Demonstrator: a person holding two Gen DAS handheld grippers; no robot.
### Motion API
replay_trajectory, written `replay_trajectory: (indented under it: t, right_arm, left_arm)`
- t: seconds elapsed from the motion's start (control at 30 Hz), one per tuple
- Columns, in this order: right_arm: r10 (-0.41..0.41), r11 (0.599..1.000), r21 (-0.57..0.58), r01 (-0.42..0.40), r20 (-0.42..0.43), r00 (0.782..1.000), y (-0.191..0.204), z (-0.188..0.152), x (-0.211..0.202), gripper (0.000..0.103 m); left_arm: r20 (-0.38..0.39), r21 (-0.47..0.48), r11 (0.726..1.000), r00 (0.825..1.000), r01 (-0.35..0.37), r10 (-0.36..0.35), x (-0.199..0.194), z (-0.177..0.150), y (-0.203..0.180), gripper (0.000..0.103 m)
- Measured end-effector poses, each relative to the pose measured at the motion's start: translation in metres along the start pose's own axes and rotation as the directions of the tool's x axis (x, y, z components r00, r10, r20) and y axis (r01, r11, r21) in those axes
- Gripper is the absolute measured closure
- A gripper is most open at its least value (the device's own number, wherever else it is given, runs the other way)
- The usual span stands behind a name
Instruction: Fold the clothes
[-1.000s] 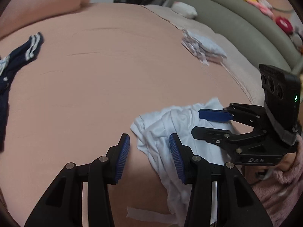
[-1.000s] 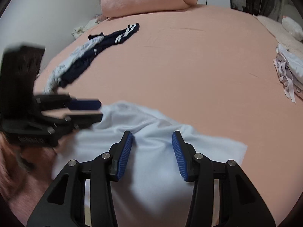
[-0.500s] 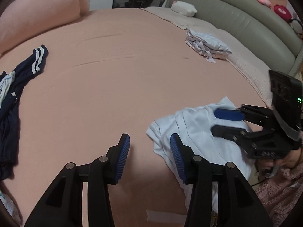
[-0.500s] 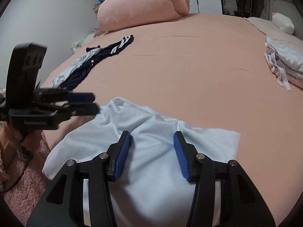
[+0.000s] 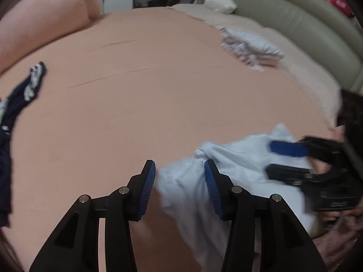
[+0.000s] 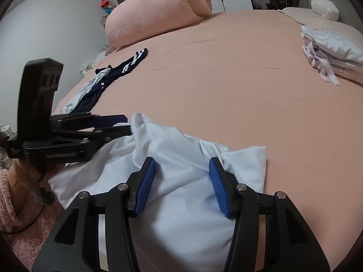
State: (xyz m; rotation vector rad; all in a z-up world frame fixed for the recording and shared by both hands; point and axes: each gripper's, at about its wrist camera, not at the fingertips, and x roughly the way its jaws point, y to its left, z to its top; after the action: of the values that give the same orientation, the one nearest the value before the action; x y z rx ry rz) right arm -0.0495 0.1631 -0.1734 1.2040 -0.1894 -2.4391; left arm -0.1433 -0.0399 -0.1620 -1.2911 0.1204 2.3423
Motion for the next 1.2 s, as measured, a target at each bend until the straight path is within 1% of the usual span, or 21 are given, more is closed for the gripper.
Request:
replay_trajectory:
  t: [0.03, 0.1, 0.13, 0.17, 0.2, 0.23, 0.27, 0.33, 0.37, 0.4, 0.43, 0.53, 0.6, 0.7, 0.8, 0.9, 0.97, 1.07, 1.13, 1.17, 1.2]
  right_arm:
    - [-0.012, 1.000, -0.002, 0.012, 0.000, 1.000, 0.000, 0.001, -0.001, 0.052]
    - [-0.040, 0.999, -0.002, 0.041, 0.005, 0.999, -0.001, 0.002, -0.007, 0.052]
    - [-0.055, 0.998, -0.001, 0.055, 0.007, 0.998, -0.002, 0.002, -0.010, 0.052]
    - [-0.069, 0.998, -0.001, 0.069, 0.009, 0.998, -0.003, 0.003, -0.013, 0.052]
    - [-0.088, 0.996, 0.001, 0.088, 0.015, 0.996, -0.004, 0.004, -0.016, 0.052]
    - [-0.113, 0.994, 0.005, 0.113, 0.027, 0.993, -0.005, 0.007, -0.019, 0.052]
    - [-0.135, 0.991, 0.011, 0.135, 0.038, 0.990, -0.007, 0.010, -0.023, 0.051]
    - [-0.161, 0.987, 0.037, 0.159, 0.049, 0.986, -0.010, 0.018, -0.025, 0.048]
    - [-0.155, 0.987, 0.052, 0.152, 0.046, 0.987, -0.011, 0.022, -0.024, 0.048]
    - [-0.126, 0.990, 0.061, 0.123, 0.036, 0.991, -0.012, 0.026, -0.022, 0.048]
    - [-0.087, 0.994, 0.062, 0.086, 0.021, 0.996, -0.010, 0.030, -0.018, 0.048]
    - [0.008, 1.000, -0.007, -0.008, -0.031, 0.999, 0.003, 0.043, -0.003, 0.046]
    - [0.077, 0.994, -0.071, -0.081, -0.067, 0.995, 0.013, 0.057, 0.009, 0.046]
    - [0.185, 0.966, -0.147, -0.212, -0.175, 0.967, 0.025, 0.077, 0.039, 0.045]
    - [0.248, 0.927, -0.220, -0.303, -0.244, 0.937, 0.038, 0.075, 0.044, 0.061]
    - [0.299, 0.872, -0.299, -0.387, -0.301, 0.906, 0.054, 0.062, 0.037, 0.067]
    - [0.299, 0.850, -0.335, -0.407, -0.328, 0.896, 0.061, 0.050, 0.032, 0.068]
    - [0.272, 0.865, -0.328, -0.379, -0.328, 0.905, 0.060, 0.042, 0.030, 0.068]
    - [0.288, 0.881, -0.289, -0.374, -0.299, 0.910, 0.054, 0.044, 0.024, 0.068]
    - [0.284, 0.892, -0.275, -0.359, -0.276, 0.918, 0.050, 0.045, 0.021, 0.067]
    - [0.255, 0.909, -0.271, -0.317, -0.241, 0.937, 0.045, 0.048, 0.017, 0.063]
  left_arm:
    - [-0.003, -0.027, 1.000, 1.000, -0.014, 0.014, -0.003, 0.000, 0.007, 0.054]
    - [-0.002, -0.090, 0.988, 0.992, -0.127, 0.127, -0.016, -0.005, 0.027, 0.055]
    - [-0.006, -0.122, 0.981, 0.988, -0.152, 0.153, -0.021, -0.007, 0.036, 0.057]
    - [-0.011, -0.178, 0.974, 0.990, -0.137, 0.138, -0.026, -0.011, 0.047, 0.057]
    - [-0.003, -0.245, 0.965, 0.996, -0.092, 0.094, -0.032, -0.014, 0.058, 0.057]
    - [0.021, -0.287, 0.957, 0.999, -0.035, 0.043, -0.038, -0.015, 0.062, 0.057]
    - [0.054, -0.292, 0.956, 0.998, 0.025, -0.010, -0.042, -0.014, 0.059, 0.057]
    - [0.094, -0.234, 0.962, 0.988, 0.139, -0.119, -0.046, -0.008, 0.038, 0.057]
    - [0.095, -0.203, 0.961, 0.980, 0.188, -0.172, -0.047, -0.008, 0.028, 0.056]
    - [0.080, -0.177, 0.959, 0.974, 0.222, -0.211, -0.045, -0.008, 0.017, 0.055]
    - [0.058, -0.157, 0.960, 0.973, 0.231, -0.225, -0.040, -0.009, 0.006, 0.055]
    - [-0.006, -0.086, 0.984, 0.988, 0.153, -0.155, -0.028, -0.012, -0.011, 0.055]
    - [-0.023, -0.113, 0.985, 0.991, 0.129, -0.132, -0.028, -0.014, -0.002, 0.055]
    - [-0.013, -0.182, 0.977, 0.993, 0.114, -0.119, -0.035, -0.017, 0.019, 0.055]
    - [0.009, -0.240, 0.964, 0.993, 0.116, -0.117, -0.043, -0.020, 0.037, 0.057]
    - [0.013, -0.221, 0.963, 0.988, 0.156, -0.157, -0.041, -0.017, 0.034, 0.057]
    - [0.013, -0.202, 0.962, 0.982, 0.185, -0.187, -0.039, -0.014, 0.029, 0.057]
    - [-0.006, -0.162, 0.963, 0.975, 0.217, -0.220, -0.032, -0.010, 0.018, 0.057]
    - [-0.019, -0.118, 0.972, 0.979, 0.202, -0.205, -0.028, -0.009, 0.008, 0.057]
    - [-0.008, -0.095, 0.975, 0.979, 0.200, -0.202, -0.029, -0.007, 0.003, 0.059]
    - [0.007, -0.074, 0.976, 0.979, 0.205, -0.205, -0.030, -0.003, -0.002, 0.062]
